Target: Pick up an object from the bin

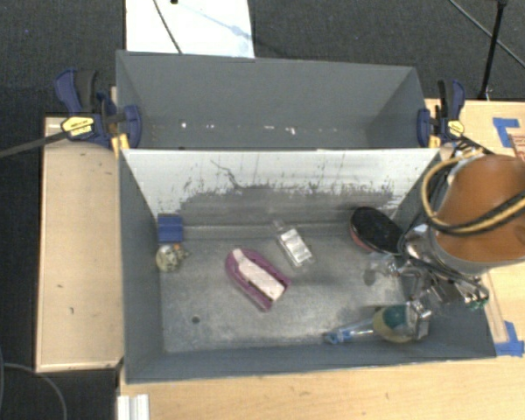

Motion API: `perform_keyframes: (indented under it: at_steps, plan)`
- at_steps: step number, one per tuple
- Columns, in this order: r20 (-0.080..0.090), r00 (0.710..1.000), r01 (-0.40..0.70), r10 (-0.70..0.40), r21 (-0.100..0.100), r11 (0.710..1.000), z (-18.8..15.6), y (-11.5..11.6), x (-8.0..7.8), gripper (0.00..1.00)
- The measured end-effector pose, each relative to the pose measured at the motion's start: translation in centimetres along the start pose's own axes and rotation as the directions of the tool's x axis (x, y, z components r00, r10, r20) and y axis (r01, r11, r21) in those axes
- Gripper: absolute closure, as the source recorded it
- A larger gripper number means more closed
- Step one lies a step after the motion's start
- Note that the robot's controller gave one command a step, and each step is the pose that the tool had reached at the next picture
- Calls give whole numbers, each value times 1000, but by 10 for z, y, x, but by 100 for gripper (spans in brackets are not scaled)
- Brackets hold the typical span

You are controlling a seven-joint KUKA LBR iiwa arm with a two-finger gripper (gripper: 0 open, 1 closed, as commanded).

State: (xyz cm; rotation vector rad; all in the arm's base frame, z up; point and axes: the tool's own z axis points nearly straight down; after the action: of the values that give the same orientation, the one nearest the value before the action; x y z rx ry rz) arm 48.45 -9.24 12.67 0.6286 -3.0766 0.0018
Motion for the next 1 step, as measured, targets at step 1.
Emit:
perform_keyframes:
  at_steps: [1]
  plan:
    - [6,928,371,-371,4,929,-63,13,0,0]
